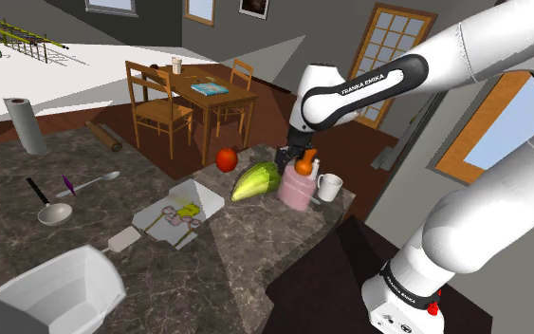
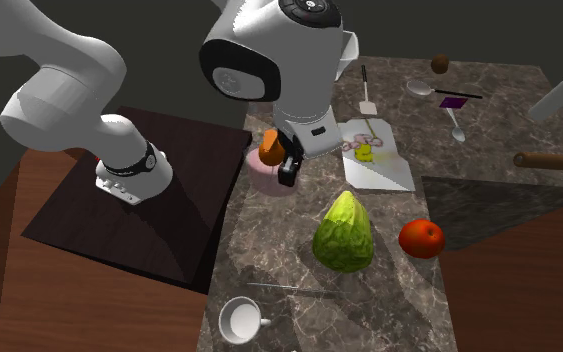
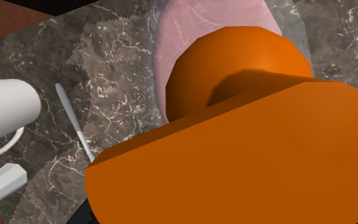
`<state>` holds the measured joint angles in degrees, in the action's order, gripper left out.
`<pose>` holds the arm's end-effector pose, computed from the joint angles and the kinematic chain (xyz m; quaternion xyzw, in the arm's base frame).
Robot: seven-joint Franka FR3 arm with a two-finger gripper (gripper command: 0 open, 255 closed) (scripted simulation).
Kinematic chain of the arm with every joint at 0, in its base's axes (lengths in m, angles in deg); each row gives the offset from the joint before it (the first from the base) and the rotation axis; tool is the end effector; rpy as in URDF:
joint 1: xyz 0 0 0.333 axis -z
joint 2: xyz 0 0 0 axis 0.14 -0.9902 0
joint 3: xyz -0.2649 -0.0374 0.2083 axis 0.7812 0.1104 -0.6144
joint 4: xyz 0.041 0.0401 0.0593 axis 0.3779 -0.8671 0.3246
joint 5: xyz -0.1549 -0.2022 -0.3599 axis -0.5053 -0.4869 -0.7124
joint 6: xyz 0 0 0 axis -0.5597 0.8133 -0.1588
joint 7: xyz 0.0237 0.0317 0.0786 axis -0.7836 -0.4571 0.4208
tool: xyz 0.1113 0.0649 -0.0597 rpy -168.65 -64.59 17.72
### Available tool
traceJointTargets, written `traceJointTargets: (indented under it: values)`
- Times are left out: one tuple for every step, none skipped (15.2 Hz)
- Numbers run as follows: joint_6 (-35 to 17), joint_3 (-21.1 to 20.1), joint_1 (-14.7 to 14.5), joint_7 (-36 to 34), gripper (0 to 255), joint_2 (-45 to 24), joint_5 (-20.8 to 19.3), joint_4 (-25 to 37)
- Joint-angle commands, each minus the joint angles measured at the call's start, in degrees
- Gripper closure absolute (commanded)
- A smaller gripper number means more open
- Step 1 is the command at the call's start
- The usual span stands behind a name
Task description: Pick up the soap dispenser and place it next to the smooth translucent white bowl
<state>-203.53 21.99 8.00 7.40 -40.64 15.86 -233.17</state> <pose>0.4763 0.0202 0.3085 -0.9983 0.0580 0.0024 0.0048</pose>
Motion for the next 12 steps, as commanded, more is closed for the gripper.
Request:
traceJointTargets:
  values:
    - [1.7, 0.0, 0.0, 0.0, 255, 1.2, 0.0, 0.6]
    - [2.6, 0.0, 0.0, 0.0, 255, 1.7, 0.0, 0.9]
    - [3.5, 0.1, 0.0, 0.0, 255, 2.1, 0.0, 1.3]
    - [4.3, 0.1, 0.0, 0.0, 255, 2.6, 0.0, 1.7]
    - [5.2, 0.1, 0.0, 0.0, 255, 3.0, 0.0, 2.1]
    - [6.0, 0.1, 0.0, 0.0, 255, 3.5, 0.0, 2.5]
    - [6.9, 0.1, 0.0, 0.0, 255, 3.9, 0.0, 3.0]
    - [7.7, 0.1, 0.0, 0.0, 255, 4.3, 0.0, 3.4]
    - [8.5, 0.1, 0.0, 0.0, 255, 4.7, 0.0, 3.9]
    - [9.4, 0.1, 0.0, 0.0, 255, 5.0, 0.0, 4.4]
    - [10.2, 0.1, 0.0, 0.0, 255, 5.4, 0.0, 4.8]
    - [11.0, 0.1, 0.0, 0.0, 255, 5.7, 0.0, 5.3]
